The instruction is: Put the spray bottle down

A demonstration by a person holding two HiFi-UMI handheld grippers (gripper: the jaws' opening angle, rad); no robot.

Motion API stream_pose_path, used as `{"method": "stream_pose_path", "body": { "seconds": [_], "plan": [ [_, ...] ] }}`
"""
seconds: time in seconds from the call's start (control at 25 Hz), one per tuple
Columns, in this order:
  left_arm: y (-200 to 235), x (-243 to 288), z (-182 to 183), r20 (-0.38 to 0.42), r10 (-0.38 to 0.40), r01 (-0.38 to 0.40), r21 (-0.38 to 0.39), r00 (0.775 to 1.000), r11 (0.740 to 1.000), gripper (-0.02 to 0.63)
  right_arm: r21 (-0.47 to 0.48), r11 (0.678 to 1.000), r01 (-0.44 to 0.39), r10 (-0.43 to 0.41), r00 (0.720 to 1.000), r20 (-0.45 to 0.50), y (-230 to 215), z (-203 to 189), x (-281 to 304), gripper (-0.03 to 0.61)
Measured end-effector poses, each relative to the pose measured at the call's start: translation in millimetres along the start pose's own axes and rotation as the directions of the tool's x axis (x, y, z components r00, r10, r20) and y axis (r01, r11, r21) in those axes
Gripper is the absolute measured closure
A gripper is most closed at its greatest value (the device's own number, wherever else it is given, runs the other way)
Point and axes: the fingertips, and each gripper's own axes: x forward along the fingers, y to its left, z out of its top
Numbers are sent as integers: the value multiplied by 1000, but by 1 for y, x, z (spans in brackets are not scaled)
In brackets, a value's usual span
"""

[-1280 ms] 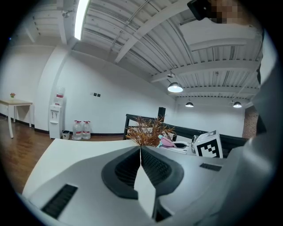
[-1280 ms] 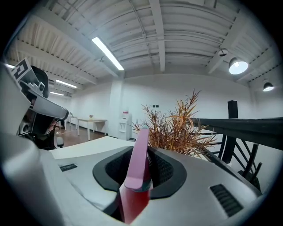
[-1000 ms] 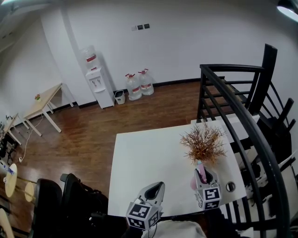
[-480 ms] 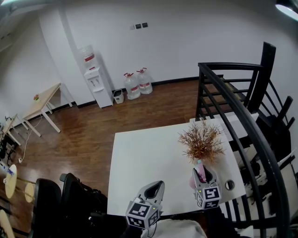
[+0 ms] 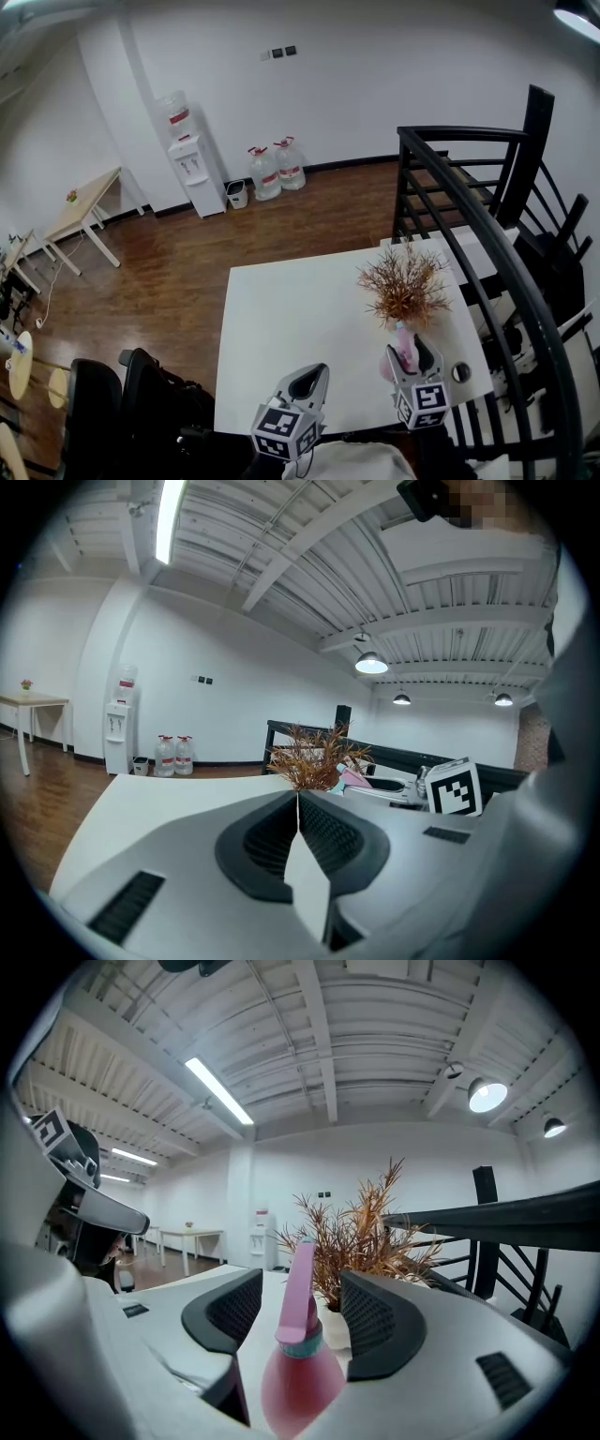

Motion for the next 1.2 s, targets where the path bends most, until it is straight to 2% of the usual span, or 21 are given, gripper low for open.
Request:
{"method": "stream_pose_path", "body": {
  "seconds": [0.16,0.28,0.4,0.48,0.52,0.6,0.64,0.76,0.88,1.04,1.2],
  "plan": [
    [3,-4,0,4,9,-9,-4,1000,1000,623,19,999,32,-33,998,52,1,17,-30,354],
    [6,-7,-3,3,14,-14,-10,1000,1000,622,-21,999,38,-35,988,150,13,46,-47,354],
    [4,-9,-4,3,13,-13,-11,1000,1000,623,-73,997,-11,29,969,244,38,75,-58,357],
    [2,-11,-4,6,10,-10,-14,1000,1000,622,-82,993,-85,104,959,264,59,84,-58,419],
    [1,-13,-3,9,7,-7,-20,1000,1000,623,-76,989,-123,139,955,264,69,86,-56,423],
    [-3,-15,-1,19,-1,2,-30,1000,1000,621,-65,980,-186,196,948,251,86,85,-51,563],
    [-4,-17,0,22,-3,3,-30,1000,1000,623,-59,975,-215,223,945,241,94,84,-47,584],
    [-2,-21,2,26,8,-7,-28,1000,1000,622,-11,956,-294,290,935,205,115,76,-31,586],
    [3,-25,3,28,22,-21,-29,999,999,622,36,940,-339,330,931,157,129,65,-15,588],
    [12,-31,3,32,47,-46,-35,998,998,623,68,933,-354,346,932,110,138,55,-7,589],
    [18,-34,2,24,64,-63,-39,998,997,622,96,929,-358,348,931,108,140,54,-4,589]
  ]
}}
